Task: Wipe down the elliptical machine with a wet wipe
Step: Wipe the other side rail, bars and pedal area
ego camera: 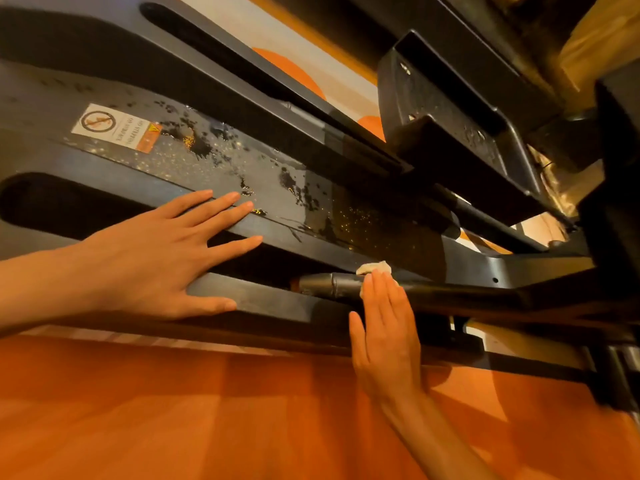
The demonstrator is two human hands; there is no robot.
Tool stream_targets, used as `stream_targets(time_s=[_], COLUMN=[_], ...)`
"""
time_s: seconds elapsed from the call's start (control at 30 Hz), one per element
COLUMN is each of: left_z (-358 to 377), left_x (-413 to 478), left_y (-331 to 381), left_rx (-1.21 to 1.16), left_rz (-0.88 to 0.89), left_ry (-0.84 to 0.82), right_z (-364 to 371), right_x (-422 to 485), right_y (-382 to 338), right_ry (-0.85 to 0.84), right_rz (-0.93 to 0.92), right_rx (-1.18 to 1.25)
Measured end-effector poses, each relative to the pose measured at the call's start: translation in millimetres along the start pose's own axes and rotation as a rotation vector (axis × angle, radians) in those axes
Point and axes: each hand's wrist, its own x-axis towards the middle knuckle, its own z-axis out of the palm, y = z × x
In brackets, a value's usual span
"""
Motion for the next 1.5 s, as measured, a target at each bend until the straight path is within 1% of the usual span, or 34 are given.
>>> stream_targets(time_s=[0.07, 0.13, 0.23, 0.3, 0.4, 0.5, 0.57, 0.67, 0.73, 0.8, 0.97, 1.1, 1.17, 1.23, 1.27, 1.37, 1.43, 1.5], left_z=[-3, -6, -10, -13, -17, -21, -23, -26, -27, -28, -30, -33, -34, -34, -33, -33, -33, -33], left_x=[0, 0, 1, 1, 3, 5, 7, 7, 8, 9, 11, 13, 13, 13, 12, 11, 12, 13], left_y=[0, 0, 0, 2, 8, 17, 18, 16, 16, 16, 18, 16, 16, 16, 16, 18, 18, 18], left_rx=[-0.001, 0.005, 0.024, 0.027, 0.031, 0.046, 0.045, 0.051, 0.057, 0.051, 0.05, 0.038, 0.032, 0.021, 0.017, 0.017, 0.015, 0.011], left_rz=[0.001, 0.002, 0.004, -0.007, -0.032, -0.048, -0.044, -0.057, -0.057, -0.053, -0.047, -0.051, -0.059, -0.06, -0.061, -0.055, -0.055, -0.06], left_ry=[-0.04, -0.075, -0.106, -0.134, -0.163, -0.202, -0.239, -0.287, -0.3, -0.314, -0.341, -0.366, -0.371, -0.375, -0.375, -0.365, -0.372, -0.387], right_z=[9, 12, 6, 0, 3, 9, 7, 2, -4, -8, -5, -3, -2, -6, -7, -6, -7, -7], right_x=[1, 2, 0, -3, 3, 25, 42, 50, 52, 54, 70, 65, 55, 51, 53, 65, 77, 85], right_y=[-21, -18, 21, 44, 35, 5, -1, 16, 33, 38, 17, 30, 39, 44, 43, 29, 15, 4], right_ry=[-0.073, -0.127, -0.133, -0.127, -0.154, -0.23, -0.255, -0.33, -0.345, -0.343, -0.322, -0.259, -0.232, -0.24, -0.246, -0.293, -0.305, -0.376], right_rz=[-0.081, -0.16, -0.28, -0.299, -0.353, -0.416, -0.464, -0.592, -0.665, -0.681, -0.675, -0.662, -0.631, -0.577, -0.591, -0.715, -0.755, -0.773], right_rx=[0.027, 0.003, -0.094, -0.094, -0.091, -0.043, 0.013, 0.058, 0.055, 0.045, 0.039, -0.017, 0.074, 0.183, 0.195, 0.147, 0.157, 0.183])
